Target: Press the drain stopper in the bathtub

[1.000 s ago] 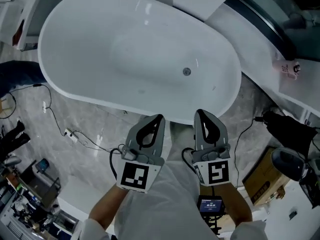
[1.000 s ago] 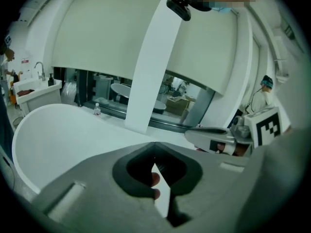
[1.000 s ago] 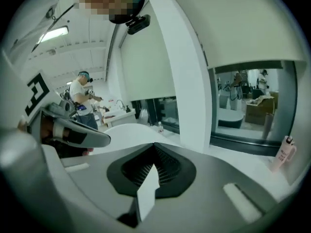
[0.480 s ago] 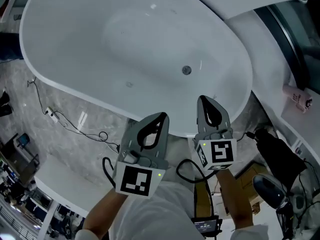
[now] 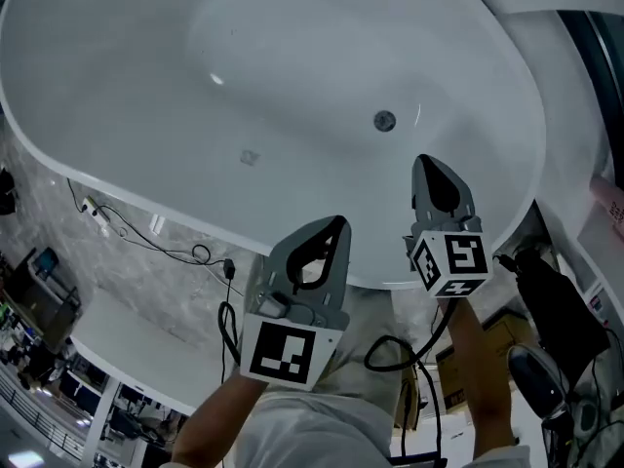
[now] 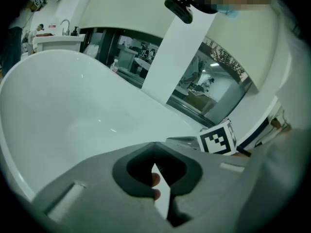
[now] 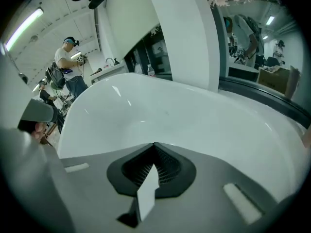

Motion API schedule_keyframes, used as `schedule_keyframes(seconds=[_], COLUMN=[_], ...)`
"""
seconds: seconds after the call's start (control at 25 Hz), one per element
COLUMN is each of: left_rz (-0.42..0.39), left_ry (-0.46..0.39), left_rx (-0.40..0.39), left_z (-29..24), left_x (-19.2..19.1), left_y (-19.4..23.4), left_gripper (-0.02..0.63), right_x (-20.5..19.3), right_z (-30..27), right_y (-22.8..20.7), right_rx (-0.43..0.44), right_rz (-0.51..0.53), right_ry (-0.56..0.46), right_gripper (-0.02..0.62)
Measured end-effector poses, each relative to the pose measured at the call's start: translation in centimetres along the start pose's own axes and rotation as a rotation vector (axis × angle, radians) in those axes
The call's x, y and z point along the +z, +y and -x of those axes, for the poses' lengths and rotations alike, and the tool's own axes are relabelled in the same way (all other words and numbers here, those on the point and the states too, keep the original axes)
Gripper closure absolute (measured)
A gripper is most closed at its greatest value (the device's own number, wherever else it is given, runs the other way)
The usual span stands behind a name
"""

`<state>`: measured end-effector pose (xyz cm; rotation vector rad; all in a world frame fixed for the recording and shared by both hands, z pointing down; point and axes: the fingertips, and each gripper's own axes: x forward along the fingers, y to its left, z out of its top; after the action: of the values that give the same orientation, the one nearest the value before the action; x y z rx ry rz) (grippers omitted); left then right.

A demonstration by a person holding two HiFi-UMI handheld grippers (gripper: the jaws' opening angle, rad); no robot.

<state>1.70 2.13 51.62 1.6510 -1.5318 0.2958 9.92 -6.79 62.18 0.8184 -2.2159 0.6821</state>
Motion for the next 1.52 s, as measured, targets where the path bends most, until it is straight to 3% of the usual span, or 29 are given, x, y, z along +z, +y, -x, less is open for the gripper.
schedule_keyframes(seconds=[0.4, 0.72, 1.0, 1.2, 1.52], left_rz=[0.012, 0.008, -0.041, -0.026, -0.047], left_ry=[0.041, 0.124, 0.128, 0.147, 0.234], left_rx=[-0.026, -0.037, -0.065, -0.068, -0.103], left_z=[-7.7, -13.1, -16.4, -18.3, -19.9], left_x=[-5.7, -11.1, -13.6, -15.3, -18.5], left_y=[5.2, 8.5, 8.6, 9.2, 8.6], left_gripper=[0.607, 0.607, 0.607, 0.607, 0.607], right_x=[-9.2, -16.6, -23.3, -25.8, -29.4], right_z=[-10.4, -16.7, -20.6, -24.1, -27.9], right_y=[-3.6, -6.2, -7.8, -8.4, -12.1], right_rx=[-0.051, -0.06, -0.04, -0.012, -0.105], right_rz=[0.123, 0.164, 0.128, 0.114, 0.028], right_ry=[0.083, 0.161, 0.257, 0.285, 0.359], right_gripper=[0.592, 0.592, 0.592, 0.592, 0.592])
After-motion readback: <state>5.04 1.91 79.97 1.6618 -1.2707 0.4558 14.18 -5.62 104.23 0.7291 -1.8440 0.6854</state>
